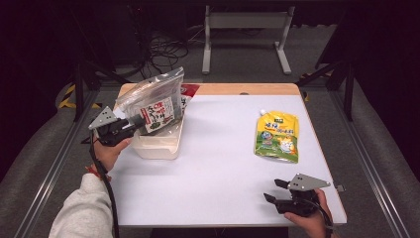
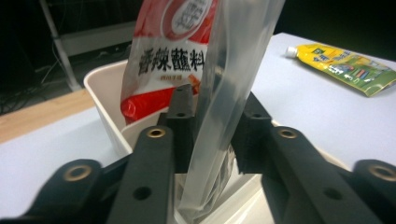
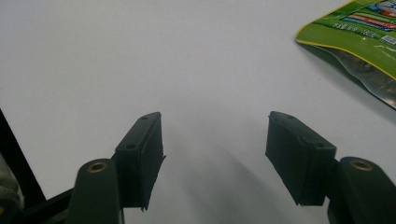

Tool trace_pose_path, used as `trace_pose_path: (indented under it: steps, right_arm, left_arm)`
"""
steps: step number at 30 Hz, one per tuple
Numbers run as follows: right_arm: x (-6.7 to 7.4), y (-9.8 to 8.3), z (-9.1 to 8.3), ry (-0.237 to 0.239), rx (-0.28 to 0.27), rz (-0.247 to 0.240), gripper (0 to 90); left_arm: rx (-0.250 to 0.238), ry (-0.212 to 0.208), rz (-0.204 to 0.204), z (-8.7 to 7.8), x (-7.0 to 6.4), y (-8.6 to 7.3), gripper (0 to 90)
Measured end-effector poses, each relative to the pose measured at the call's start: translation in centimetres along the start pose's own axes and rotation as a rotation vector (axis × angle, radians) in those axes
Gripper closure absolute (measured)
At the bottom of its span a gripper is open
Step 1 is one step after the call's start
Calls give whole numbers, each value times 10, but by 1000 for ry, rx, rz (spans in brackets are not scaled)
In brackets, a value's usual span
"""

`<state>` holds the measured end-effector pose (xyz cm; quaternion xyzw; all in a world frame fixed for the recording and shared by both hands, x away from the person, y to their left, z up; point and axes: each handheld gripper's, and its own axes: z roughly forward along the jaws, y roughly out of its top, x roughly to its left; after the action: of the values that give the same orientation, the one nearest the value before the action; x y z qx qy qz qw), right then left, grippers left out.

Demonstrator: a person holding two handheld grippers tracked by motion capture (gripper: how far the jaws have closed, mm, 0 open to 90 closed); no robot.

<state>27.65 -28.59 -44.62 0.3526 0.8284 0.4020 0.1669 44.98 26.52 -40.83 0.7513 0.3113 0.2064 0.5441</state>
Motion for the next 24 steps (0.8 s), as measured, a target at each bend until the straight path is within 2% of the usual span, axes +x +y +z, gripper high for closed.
trace_pose_path:
  steps: [1,3,4,9,15,17,19,20,24]
  right_arm:
    - [0,0,0,1,2,-1,357]
    - [1,0,0,4,1,-3,356]
    - [1,0,0,3,0,-5,355]
    - [0,0,0,2,3,-1,354]
    - [0,0,-1,-2,-2,-4,348]
    - [-1,0,-1,-6,-4,-2,348]
    - [-1,1,-2,-7,-6,-3,349]
    - [-1,1,-2,-6,-9,-4,349]
    - [-2,1,-3,-10,-12,-4,348]
  left_arm:
    - [7,-3,2,2,0,-3,685]
    - [-5,-13,-26,4,1,-6,673]
    - [7,-5,-13,5,0,-6,673]
    - [5,-1,-3,6,-1,-8,678]
    - [1,7,-14,6,-3,-9,671]
    - [4,10,-19,5,-4,-8,656]
    - [14,31,-14,5,-6,-8,632]
    - [16,37,-22,5,-6,-8,595]
    - [-1,44,-40,2,-6,-7,569]
